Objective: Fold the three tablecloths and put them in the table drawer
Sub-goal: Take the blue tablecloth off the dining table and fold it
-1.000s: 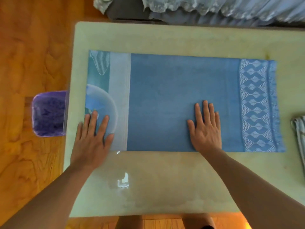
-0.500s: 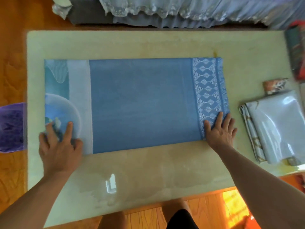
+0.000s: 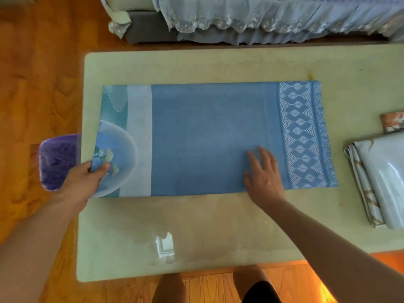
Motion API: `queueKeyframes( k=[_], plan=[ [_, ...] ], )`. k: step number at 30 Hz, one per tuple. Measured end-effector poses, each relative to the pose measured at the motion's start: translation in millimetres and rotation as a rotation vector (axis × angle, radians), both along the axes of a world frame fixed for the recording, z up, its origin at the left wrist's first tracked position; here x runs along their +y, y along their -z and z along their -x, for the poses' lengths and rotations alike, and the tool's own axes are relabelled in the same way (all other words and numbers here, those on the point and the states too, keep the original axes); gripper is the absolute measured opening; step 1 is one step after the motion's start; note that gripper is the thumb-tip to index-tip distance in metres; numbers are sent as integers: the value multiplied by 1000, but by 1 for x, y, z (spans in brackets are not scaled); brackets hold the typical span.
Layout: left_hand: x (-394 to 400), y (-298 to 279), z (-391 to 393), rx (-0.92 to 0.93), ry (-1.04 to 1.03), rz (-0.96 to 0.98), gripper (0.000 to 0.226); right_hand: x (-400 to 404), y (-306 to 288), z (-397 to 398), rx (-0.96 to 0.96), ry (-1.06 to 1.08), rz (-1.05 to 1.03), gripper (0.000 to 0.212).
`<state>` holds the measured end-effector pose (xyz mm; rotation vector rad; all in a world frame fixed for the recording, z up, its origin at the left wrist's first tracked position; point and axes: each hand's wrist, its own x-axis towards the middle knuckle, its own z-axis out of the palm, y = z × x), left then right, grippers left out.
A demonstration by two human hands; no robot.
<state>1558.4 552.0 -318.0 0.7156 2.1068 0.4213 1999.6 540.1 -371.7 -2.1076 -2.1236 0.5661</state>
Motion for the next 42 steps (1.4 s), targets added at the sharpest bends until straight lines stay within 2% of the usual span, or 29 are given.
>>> queueKeyframes(
  k=[3,8,10,12,15,16,17,18,20,21,23,24,25,27,29,31,33,35,37,40,42],
  plan=[
    [-28,-17,3,110,79,-121,20,-12,0,53,95,-113,62,58],
    [-94,-33,58,143,64,-4,22,-27,-17,102,-42,-293,344,69],
    [-106,-43,66,133,83,-3,20,-20,-28,127,-41,-252,526,66],
    [-105,-62,51,66,85,-77,13,-8,-56,160,164,-54,723,58],
    [-90,-96,-1,-6,217,-196,9,13,-119,206,798,257,981,41],
    [-82,-109,-24,1,294,-216,9,23,-142,214,985,297,1046,37],
    [-73,-121,-48,18,377,-221,5,34,-165,217,1092,298,1082,36],
    [-64,-135,-75,54,471,-228,6,46,-185,215,1121,268,1076,35],
    [-47,-160,-124,97,618,-278,20,72,-213,200,925,203,887,26],
    [-39,-171,-147,21,624,-306,22,84,-221,186,751,187,727,17],
    [-26,-182,-185,-319,568,-335,28,102,-228,142,521,195,486,16],
    [-26,-178,-200,-407,573,-342,35,107,-231,118,516,221,452,19],
    [-27,-170,-211,-379,624,-372,43,111,-230,93,545,254,449,22],
    [-38,-131,-221,-84,692,-436,55,116,-213,45,581,327,465,27],
    [-57,-77,-222,170,718,-394,66,119,-173,-1,575,402,478,31],
    [-78,-30,-225,273,722,-244,83,117,-116,-39,528,438,527,36],
    [-97,7,-231,321,786,-139,101,113,-70,-58,461,458,550,32],
    [-106,27,-238,394,854,-112,111,116,-46,-62,424,531,456,24],
    [-108,37,-243,459,818,-125,107,124,-32,-65,374,564,355,23],
    [-114,38,-243,550,805,-170,91,130,-16,-78,256,489,315,28],
    [-119,34,-242,573,800,-137,95,131,-12,-87,251,482,345,27]
  ],
)
